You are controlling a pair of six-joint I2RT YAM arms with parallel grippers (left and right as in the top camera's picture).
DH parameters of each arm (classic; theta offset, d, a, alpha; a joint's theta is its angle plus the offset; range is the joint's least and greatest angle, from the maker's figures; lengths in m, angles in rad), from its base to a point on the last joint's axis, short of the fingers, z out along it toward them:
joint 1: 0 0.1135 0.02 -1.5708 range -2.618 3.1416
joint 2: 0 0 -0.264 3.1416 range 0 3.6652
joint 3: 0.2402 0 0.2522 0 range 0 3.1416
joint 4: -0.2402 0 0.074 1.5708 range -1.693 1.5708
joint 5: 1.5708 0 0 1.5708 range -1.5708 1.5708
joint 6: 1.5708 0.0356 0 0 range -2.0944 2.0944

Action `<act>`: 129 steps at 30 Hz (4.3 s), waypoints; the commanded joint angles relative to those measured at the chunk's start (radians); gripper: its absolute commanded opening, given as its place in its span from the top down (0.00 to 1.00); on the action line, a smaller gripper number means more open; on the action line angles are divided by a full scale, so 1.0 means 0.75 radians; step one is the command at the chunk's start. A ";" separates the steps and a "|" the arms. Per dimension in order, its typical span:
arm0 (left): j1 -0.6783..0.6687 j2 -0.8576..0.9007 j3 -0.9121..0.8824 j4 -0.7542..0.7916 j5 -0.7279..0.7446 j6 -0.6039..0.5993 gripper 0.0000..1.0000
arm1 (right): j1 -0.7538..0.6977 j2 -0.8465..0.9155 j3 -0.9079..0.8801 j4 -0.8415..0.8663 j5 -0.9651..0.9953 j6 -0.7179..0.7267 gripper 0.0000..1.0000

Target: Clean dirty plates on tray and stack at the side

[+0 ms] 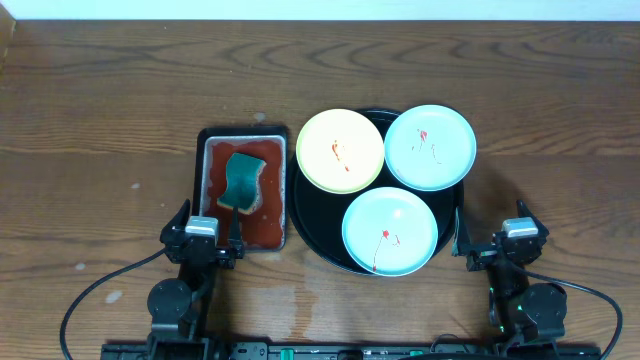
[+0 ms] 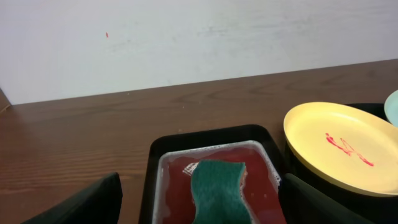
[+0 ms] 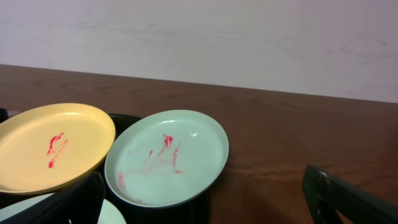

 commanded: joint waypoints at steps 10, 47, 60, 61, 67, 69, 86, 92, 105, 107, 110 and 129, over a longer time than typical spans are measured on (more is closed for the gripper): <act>0.006 -0.008 -0.017 -0.054 0.020 0.022 0.19 | -0.008 -0.004 -0.002 -0.006 -0.006 -0.011 0.01; 0.006 0.005 -0.010 -0.065 0.018 -0.218 0.19 | -0.008 0.002 -0.002 -0.006 -0.011 0.140 0.01; 0.006 0.277 0.261 -0.366 -0.036 -0.395 0.19 | -0.008 0.189 0.161 -0.256 -0.011 0.233 0.01; 0.006 0.317 0.295 -0.391 -0.035 -0.395 0.19 | -0.008 0.222 0.190 -0.284 -0.011 0.234 0.01; 0.006 0.603 0.552 -0.596 -0.035 -0.395 0.19 | -0.008 0.487 0.402 -0.446 -0.045 0.234 0.01; 0.006 0.699 0.645 -0.656 -0.035 -0.395 0.19 | -0.008 0.587 0.476 -0.501 -0.068 0.233 0.01; 0.006 1.360 1.336 -1.300 0.061 -0.558 0.19 | -0.008 1.383 1.142 -1.068 -0.107 0.234 0.01; 0.006 1.386 1.336 -1.285 0.060 -0.574 0.19 | -0.008 1.416 1.151 -1.036 -0.238 0.234 0.01; 0.006 1.531 1.336 -0.775 0.046 -0.393 0.20 | -0.008 1.416 1.151 -1.004 -0.302 0.234 0.01; 0.006 1.602 1.336 -0.748 0.045 -0.360 0.22 | -0.008 1.416 1.151 -1.003 -0.302 0.234 0.01; 0.005 1.724 1.336 -0.718 0.046 -0.352 0.26 | -0.008 1.416 1.151 -1.005 -0.302 0.234 0.01; -0.050 2.301 1.336 -0.634 0.046 -0.358 0.42 | -0.008 1.416 1.151 -1.005 -0.302 0.234 0.01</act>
